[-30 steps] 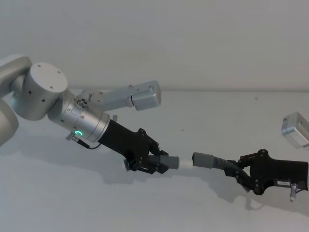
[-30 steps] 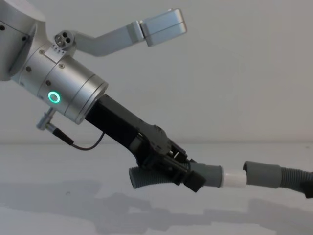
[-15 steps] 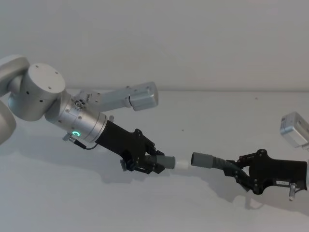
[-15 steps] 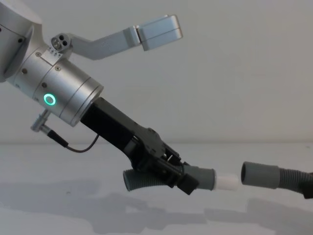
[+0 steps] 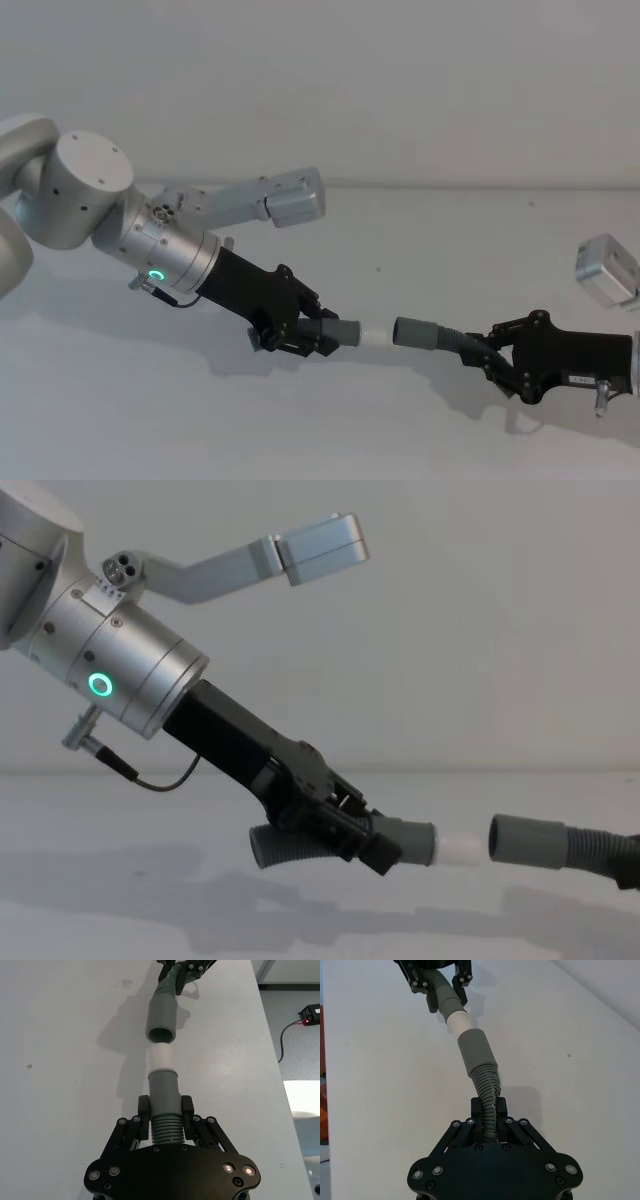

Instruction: Use both hands to pick up one end of the pipe from the table, align the ends, and insert them.

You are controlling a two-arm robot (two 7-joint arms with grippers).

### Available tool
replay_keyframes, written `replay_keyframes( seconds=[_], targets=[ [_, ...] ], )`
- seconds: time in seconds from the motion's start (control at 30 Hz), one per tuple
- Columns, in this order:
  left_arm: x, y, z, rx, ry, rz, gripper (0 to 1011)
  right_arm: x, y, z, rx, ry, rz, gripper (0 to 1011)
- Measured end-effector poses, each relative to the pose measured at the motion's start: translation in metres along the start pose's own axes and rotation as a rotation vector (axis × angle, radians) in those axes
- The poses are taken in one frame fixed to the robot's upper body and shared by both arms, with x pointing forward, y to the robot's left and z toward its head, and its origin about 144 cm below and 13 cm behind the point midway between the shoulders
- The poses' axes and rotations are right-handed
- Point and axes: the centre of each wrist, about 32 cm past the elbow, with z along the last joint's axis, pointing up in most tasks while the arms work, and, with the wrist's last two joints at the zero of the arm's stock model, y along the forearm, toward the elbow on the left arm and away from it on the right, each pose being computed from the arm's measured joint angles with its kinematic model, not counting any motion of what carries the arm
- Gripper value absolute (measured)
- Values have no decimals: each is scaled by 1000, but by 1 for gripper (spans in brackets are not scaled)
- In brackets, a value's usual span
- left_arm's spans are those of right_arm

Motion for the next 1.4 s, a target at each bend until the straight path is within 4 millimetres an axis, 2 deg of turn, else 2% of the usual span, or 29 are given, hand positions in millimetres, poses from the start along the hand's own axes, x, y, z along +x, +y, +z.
replay_keyframes(
  seconds=[1.4],
  targets=[
    [7, -6, 3, -17, -27, -12, 356, -5, -1, 2, -13, -6, -8, 137]
  ],
)
